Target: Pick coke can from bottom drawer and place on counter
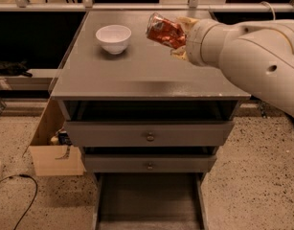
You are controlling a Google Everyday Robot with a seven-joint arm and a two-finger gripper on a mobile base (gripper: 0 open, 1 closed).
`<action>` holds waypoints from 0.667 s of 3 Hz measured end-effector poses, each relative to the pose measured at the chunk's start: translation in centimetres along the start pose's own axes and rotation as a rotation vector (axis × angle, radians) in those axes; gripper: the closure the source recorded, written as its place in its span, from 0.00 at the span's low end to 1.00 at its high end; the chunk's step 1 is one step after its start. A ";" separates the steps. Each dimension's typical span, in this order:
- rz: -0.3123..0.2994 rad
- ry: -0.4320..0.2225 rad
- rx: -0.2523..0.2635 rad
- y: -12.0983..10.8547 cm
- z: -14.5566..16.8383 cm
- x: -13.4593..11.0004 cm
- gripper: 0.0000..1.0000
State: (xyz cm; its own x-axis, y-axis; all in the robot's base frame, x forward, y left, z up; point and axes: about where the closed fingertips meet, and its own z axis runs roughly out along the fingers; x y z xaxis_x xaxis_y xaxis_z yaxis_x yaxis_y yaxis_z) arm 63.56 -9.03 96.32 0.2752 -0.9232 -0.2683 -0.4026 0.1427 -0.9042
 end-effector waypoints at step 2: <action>-0.021 0.006 -0.030 0.8 1.5 0.4 1.00</action>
Offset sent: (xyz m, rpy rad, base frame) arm 0.0323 0.0126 -0.0402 -0.0552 0.0635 0.0255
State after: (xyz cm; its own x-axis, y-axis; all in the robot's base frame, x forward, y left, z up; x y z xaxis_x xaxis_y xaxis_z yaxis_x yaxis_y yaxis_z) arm 64.68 -8.72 94.93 0.2785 -0.9281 -0.2471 -0.4229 0.1124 -0.8992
